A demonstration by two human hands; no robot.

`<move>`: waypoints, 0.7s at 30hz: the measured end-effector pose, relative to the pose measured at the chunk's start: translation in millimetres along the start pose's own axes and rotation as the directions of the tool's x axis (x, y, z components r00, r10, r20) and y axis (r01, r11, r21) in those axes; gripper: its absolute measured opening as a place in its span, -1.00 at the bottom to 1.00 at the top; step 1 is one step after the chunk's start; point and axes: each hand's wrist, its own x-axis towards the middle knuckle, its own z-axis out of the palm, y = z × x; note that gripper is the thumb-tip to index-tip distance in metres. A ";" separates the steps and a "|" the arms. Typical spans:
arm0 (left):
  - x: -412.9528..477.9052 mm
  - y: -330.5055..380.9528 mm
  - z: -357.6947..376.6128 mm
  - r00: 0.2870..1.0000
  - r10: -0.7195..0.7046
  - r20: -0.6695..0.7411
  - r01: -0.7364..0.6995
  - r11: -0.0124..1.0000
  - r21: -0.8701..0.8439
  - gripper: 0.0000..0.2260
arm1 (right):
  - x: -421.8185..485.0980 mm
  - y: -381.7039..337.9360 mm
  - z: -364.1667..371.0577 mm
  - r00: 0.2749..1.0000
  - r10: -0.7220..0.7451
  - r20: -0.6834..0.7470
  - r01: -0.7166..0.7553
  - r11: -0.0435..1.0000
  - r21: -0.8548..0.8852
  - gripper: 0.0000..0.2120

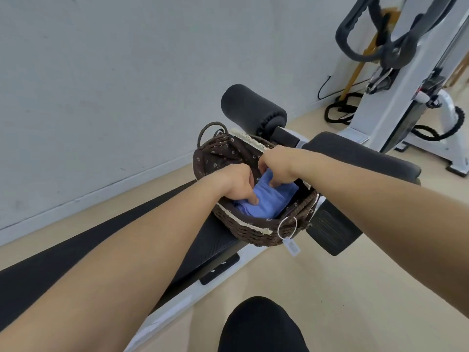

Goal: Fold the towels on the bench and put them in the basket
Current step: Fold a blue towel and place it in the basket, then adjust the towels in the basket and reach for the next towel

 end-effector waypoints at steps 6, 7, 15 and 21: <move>13.0 2.5 6.7 1.000 -0.011 0.011 0.009 0.990 0.139 -0.64 | 4.0 -2.3 7.3 1.000 -0.009 -0.014 0.006 0.972 -0.233 -0.70; 13.8 2.6 4.6 1.000 -0.020 0.001 0.020 0.988 0.154 -0.66 | 4.5 -1.5 7.6 0.999 -0.009 -0.046 -0.004 0.965 -0.263 -0.70; 7.7 2.2 5.3 0.998 -0.023 -0.060 0.032 0.987 0.160 -0.71 | -4.0 -1.7 4.4 0.997 0.037 -0.072 -0.049 0.984 -0.171 -0.84; -30.6 0.6 -20.7 0.983 0.022 -0.182 -0.014 0.999 0.043 -0.83 | -26.9 -13.5 -21.1 0.973 0.123 -0.195 -0.079 0.972 0.219 -0.86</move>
